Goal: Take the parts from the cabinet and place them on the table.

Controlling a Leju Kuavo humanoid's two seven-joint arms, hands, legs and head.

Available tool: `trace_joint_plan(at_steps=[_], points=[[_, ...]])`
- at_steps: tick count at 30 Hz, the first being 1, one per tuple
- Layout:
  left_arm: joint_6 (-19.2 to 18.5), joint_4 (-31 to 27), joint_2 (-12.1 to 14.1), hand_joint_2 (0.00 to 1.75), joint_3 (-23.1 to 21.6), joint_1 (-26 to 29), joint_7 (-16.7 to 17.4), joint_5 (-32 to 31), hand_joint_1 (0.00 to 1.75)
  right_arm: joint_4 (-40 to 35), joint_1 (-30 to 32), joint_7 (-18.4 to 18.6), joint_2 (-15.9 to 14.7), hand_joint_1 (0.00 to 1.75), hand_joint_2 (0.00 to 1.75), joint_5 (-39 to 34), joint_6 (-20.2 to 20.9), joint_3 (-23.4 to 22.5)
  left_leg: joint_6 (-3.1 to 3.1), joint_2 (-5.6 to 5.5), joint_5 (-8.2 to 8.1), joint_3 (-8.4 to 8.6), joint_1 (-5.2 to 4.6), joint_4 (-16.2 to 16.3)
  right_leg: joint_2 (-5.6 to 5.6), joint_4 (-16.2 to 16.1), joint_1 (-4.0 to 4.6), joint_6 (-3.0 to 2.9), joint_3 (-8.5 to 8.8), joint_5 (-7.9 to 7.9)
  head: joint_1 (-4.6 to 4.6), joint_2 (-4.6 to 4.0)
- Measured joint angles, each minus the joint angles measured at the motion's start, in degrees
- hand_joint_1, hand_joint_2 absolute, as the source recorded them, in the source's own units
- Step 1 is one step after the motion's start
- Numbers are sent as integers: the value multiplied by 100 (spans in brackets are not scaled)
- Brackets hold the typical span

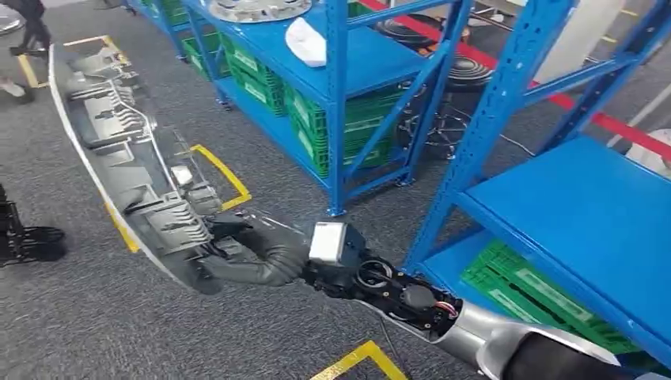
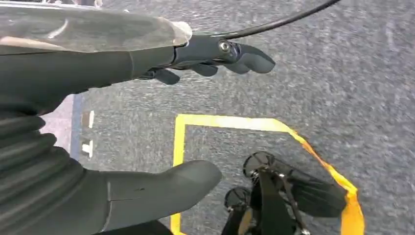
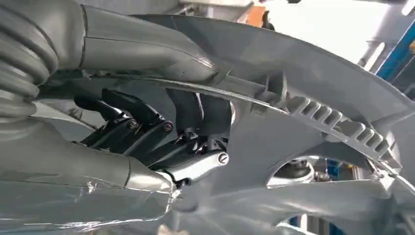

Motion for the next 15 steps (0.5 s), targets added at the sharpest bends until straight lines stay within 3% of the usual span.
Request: trace_joint_plan(at_steps=[1,2,3,4,5,6,8,9,10,11,13,14,15], points=[[2,0,0,175,0,5,0,0,0,0,3,5,0,175,175,6,2,0,-20,24,196,183,24,-349,-49,7,-6,19,6,-12,0,0],[13,0,4,175,0,7,0,0,0,0,2,7,0,175,175,18,0,0,-40,85,446,476,47,-913,-107,30,-20,53,12,-37,-7,0],[18,0,4,175,0,-2,0,-2,0,-2,-3,7,0,175,175,28,0,0,-73,296,655,805,55,-1494,-158,77,-26,103,18,-80,-13,0],[18,-2,-26,175,2,-24,0,-2,0,-2,-2,7,0,175,175,37,0,-2,-68,479,634,889,13,-1688,-198,118,13,156,-2,-125,-37,0],[20,-2,-26,175,2,-35,0,-4,0,-2,-5,13,0,175,175,53,-9,-13,31,362,664,875,13,-1690,-245,146,28,184,12,-186,-2,0],[20,-2,-31,175,2,-34,0,-4,0,-4,-5,15,0,175,175,61,-7,-18,88,299,642,871,2,-1675,-288,141,33,204,35,-202,61,0],[22,-2,-28,175,2,-14,0,-4,0,-4,-2,22,0,175,175,68,-9,-20,179,171,633,868,-31,-1665,-397,132,-7,251,89,-232,65,0],[22,-2,-24,175,2,-11,0,-4,0,-9,-5,24,0,175,175,70,-9,-28,219,126,642,887,-10,-1679,-266,182,-43,293,93,-301,72,0],[22,-2,-26,175,2,-13,0,-4,0,-13,-3,26,2,175,175,79,-9,-33,238,75,640,888,-13,-1678,-32,411,-54,290,14,-466,94,0],[26,-2,-28,175,2,-15,0,-4,0,-13,1,26,0,175,175,81,-7,-37,272,35,644,887,-18,-1678,97,860,-54,287,-195,-715,131,0],[24,-2,-26,175,2,-19,0,-2,0,-11,18,26,0,175,175,105,-5,-44,302,-90,639,886,-58,-1678,189,1895,-28,272,-714,-1123,210,0],[24,-2,-28,175,2,-19,0,0,0,-9,36,26,0,175,175,125,6,-44,315,-158,637,890,-81,-1678,198,2158,-19,253,-871,-1155,223,0],[22,-2,-28,175,2,-18,0,0,0,-9,54,26,0,175,175,140,17,-44,319,-234,637,897,-99,-1677,208,2137,-1,216,-898,-1052,218,0]])
